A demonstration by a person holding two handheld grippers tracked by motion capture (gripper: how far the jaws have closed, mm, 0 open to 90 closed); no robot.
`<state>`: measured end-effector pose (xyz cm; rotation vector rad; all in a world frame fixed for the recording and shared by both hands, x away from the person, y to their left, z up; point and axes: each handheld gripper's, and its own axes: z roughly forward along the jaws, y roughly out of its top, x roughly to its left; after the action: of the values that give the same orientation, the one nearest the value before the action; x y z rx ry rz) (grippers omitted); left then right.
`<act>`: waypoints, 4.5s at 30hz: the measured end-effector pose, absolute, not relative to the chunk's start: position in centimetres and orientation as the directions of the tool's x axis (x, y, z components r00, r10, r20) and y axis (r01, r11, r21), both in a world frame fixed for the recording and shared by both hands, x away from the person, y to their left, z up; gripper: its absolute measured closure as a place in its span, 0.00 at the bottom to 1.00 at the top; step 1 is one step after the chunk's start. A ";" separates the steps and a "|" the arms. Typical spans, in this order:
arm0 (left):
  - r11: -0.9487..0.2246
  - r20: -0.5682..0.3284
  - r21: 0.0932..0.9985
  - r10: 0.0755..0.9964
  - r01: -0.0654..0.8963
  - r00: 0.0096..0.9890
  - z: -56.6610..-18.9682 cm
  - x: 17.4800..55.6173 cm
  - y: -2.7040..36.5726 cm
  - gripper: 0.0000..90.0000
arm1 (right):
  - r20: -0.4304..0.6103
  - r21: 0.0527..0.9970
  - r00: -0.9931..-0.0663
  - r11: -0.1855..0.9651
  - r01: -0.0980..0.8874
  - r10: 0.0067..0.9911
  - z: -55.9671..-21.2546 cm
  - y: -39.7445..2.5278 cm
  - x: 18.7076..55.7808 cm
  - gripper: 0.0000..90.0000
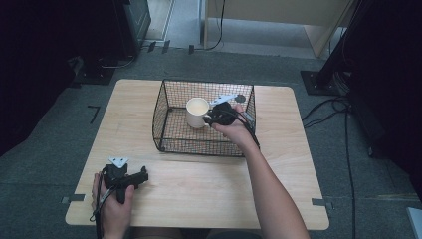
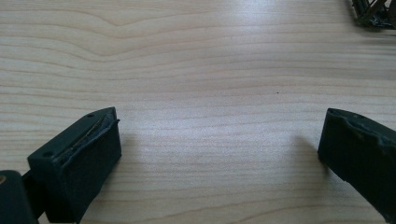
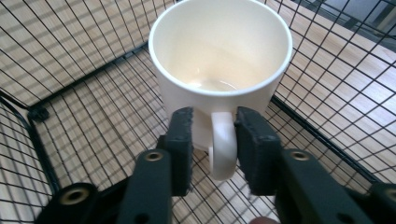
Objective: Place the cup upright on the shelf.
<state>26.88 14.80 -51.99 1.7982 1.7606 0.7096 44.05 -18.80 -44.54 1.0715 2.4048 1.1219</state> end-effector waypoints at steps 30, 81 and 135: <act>-0.020 0.009 0.687 1.000 0.727 0.018 -52.0 26.9 14.8 0.00 | 0.051 0.826 -0.683 0.354 0.439 0.728 -38.1 -20.3 39.1 0.00; -0.022 0.011 0.686 1.000 0.727 0.020 -52.0 26.9 14.8 0.00 | 0.031 0.829 -0.646 0.342 0.444 0.763 -42.9 -28.9 25.6 0.00; -0.022 0.011 0.686 1.000 0.727 0.019 -52.0 26.9 14.8 0.00 | 0.028 0.710 -0.282 0.180 0.681 0.959 -52.7 -42.4 20.3 0.00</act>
<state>26.87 14.80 -51.99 1.8008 1.7590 0.7109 20.27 -42.37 -52.73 1.5408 2.0342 0.8730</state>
